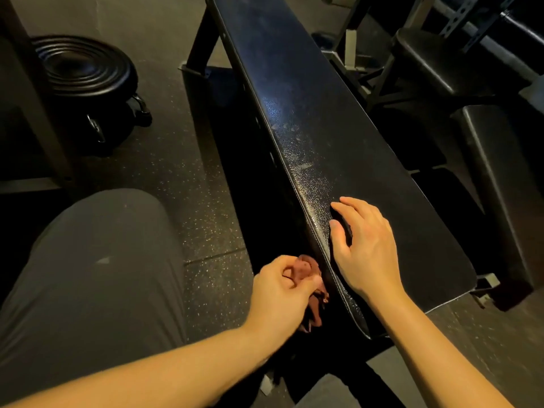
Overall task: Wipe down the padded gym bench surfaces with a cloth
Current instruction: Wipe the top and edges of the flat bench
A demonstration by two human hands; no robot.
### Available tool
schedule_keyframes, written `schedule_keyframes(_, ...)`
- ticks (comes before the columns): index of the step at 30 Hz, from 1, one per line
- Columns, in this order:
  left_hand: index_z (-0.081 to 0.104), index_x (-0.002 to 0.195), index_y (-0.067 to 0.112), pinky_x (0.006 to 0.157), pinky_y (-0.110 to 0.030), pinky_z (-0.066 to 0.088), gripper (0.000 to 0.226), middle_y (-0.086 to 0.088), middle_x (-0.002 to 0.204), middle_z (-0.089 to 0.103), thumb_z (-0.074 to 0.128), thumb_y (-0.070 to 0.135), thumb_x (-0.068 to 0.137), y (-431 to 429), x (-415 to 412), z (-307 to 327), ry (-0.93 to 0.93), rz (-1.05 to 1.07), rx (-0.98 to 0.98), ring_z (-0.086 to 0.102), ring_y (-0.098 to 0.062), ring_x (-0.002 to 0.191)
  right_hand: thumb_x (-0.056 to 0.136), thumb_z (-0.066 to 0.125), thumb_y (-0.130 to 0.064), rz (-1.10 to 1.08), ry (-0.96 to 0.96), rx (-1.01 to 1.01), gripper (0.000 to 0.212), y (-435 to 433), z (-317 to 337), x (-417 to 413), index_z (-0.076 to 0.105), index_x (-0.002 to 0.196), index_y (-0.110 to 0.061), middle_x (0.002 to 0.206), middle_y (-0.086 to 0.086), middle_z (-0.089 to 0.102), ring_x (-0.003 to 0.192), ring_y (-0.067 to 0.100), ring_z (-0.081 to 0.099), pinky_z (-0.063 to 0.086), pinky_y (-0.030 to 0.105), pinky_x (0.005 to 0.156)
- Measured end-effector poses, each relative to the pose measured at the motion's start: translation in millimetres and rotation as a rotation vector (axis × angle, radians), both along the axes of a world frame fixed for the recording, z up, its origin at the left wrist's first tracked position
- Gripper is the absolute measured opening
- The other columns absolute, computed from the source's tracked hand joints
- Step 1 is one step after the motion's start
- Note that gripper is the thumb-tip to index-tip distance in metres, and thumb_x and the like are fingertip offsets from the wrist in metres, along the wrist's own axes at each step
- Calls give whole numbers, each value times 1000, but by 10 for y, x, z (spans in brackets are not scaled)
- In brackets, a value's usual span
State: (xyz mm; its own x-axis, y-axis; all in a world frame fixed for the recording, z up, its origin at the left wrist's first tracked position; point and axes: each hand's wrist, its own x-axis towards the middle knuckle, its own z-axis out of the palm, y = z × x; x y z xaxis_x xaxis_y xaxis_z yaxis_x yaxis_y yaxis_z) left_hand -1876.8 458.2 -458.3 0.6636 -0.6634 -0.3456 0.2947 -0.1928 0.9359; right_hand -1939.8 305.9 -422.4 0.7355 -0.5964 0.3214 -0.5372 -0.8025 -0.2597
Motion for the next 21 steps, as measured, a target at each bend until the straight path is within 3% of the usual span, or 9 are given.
schedule_keyframes(1, 73, 95, 19, 64, -22, 54, 15, 6, 79, 75, 80, 12, 84, -21, 36, 31, -29, 30, 11, 72, -7, 68, 100, 57, -25, 3, -4, 0, 32, 2, -2, -2, 67, 128, -15, 135, -2, 61, 128, 17, 52, 40, 39, 108)
schedule_keyframes(4, 73, 101, 13, 45, -27, 50, 14, -5, 76, 74, 76, 11, 88, -342, 545, 154, -55, 144, -85, 72, -20, 54, 98, 54, -27, 10, -17, 0, 34, 2, -3, 1, 68, 127, -14, 134, -1, 62, 127, 19, 54, 43, 42, 107)
schedule_keyframes(6, 74, 101, 15, 47, -13, 46, 12, 5, 82, 73, 76, 15, 89, -490, 862, 254, -206, 222, 4, 68, 0, 56, 100, 57, -24, 8, -14, 7, 31, 2, -9, 5, 68, 127, -14, 134, -1, 62, 128, 19, 53, 43, 43, 108)
schedule_keyframes(8, 74, 98, 16, 52, -11, 43, 9, 13, 75, 68, 76, 14, 90, -453, 771, 268, -265, 247, 13, 63, 5, 54, 99, 59, -23, 1, -5, 4, 31, 8, -6, -2, 67, 128, -14, 135, -1, 62, 129, 18, 53, 43, 43, 108)
schedule_keyframes(12, 72, 93, 18, 53, -23, 49, 9, 2, 70, 70, 73, 9, 90, 39, 2, 312, -173, -59, -87, 65, -9, 53, 98, 53, -28, -5, -3, 2, 35, 9, -5, 5, 68, 127, -15, 135, -2, 62, 128, 18, 53, 42, 42, 108)
schedule_keyframes(15, 68, 100, 13, 38, -32, 47, 8, -11, 69, 72, 68, 9, 93, -217, 302, 296, -78, 90, -98, 68, -32, 47, 99, 55, -26, -2, -1, 0, 33, 20, 3, -1, 68, 127, -15, 135, -2, 61, 128, 18, 52, 42, 41, 108)
schedule_keyframes(18, 69, 100, 15, 43, -30, 53, 7, -8, 77, 74, 70, 14, 93, -555, 855, 267, -192, 266, 34, 68, -12, 46, 99, 59, -23, -8, 2, 4, 31, 15, 2, -3, 67, 128, -14, 135, -2, 61, 129, 17, 52, 41, 40, 109)
schedule_keyframes(20, 69, 97, 17, 52, -21, 51, 5, 2, 73, 71, 70, 14, 93, -500, 749, 180, -250, 261, 11, 65, -3, 49, 100, 58, -23, -5, -3, 4, 31, 15, -2, -5, 67, 128, -14, 135, -2, 61, 129, 17, 52, 42, 40, 109)
schedule_keyframes(21, 68, 95, 20, 54, -25, 52, 7, 2, 71, 71, 70, 13, 93, -383, 567, 154, -241, 192, -26, 66, -4, 51, 100, 57, -24, -3, -9, -1, 32, 13, -4, -2, 67, 127, -14, 135, -2, 61, 129, 17, 52, 42, 40, 108)
